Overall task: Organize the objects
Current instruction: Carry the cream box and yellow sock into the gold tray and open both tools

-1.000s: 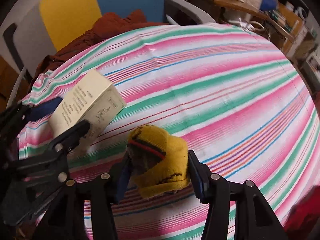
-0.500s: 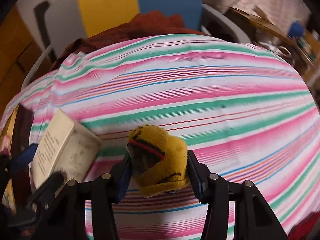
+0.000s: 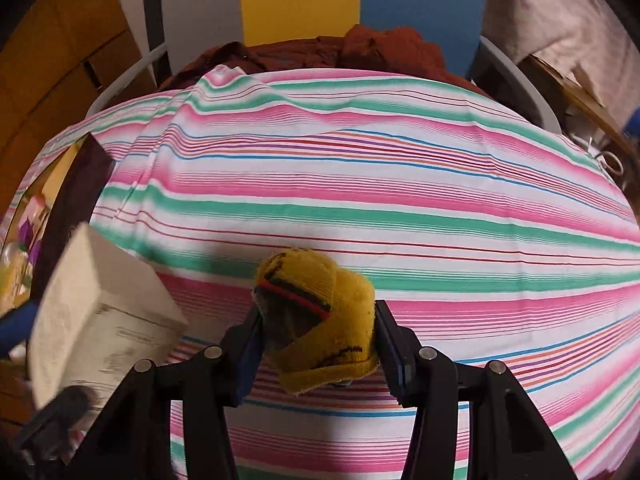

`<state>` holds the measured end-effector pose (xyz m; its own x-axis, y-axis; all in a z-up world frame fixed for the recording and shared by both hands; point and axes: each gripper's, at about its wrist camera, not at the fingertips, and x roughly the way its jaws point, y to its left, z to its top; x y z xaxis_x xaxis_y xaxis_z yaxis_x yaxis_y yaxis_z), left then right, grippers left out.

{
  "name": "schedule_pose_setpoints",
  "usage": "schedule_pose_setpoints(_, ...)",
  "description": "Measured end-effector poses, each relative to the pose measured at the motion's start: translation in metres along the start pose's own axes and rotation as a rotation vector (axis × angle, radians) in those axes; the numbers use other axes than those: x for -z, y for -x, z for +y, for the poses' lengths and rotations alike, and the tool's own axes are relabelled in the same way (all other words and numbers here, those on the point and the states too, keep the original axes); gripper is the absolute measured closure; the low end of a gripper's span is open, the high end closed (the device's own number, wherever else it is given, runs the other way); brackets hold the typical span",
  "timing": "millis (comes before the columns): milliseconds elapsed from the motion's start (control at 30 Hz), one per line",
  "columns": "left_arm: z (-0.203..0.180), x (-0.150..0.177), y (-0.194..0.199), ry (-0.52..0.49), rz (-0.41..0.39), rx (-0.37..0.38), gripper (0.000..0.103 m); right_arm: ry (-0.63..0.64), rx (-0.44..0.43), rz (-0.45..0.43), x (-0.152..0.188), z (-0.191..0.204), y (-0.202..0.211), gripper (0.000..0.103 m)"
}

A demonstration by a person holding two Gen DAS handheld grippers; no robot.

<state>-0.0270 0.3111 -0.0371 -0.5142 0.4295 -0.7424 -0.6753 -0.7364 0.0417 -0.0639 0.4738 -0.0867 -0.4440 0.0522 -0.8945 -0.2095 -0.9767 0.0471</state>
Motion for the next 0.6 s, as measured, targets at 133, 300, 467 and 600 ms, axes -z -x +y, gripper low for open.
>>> schedule_pose_setpoints(133, 0.008, 0.000, 0.016, 0.016, -0.028, -0.011, 0.051, 0.016, 0.005, -0.002, 0.002, 0.005, -0.001, 0.051)
schedule_pose_setpoints(300, 0.021, 0.006, 0.033, 0.043, -0.056, -0.032, 0.051, 0.028, 0.028, 0.006, 0.002, 0.009, -0.006, 0.051)
schedule_pose_setpoints(467, 0.037, 0.013, 0.045, 0.078, -0.068, -0.050, 0.051, 0.038, 0.045, 0.009, 0.003, 0.011, -0.008, 0.051)
schedule_pose_setpoints(600, 0.050, 0.021, 0.053, 0.105, -0.070, -0.063, 0.051, 0.044, 0.058, 0.011, 0.003, 0.014, -0.010, 0.051)
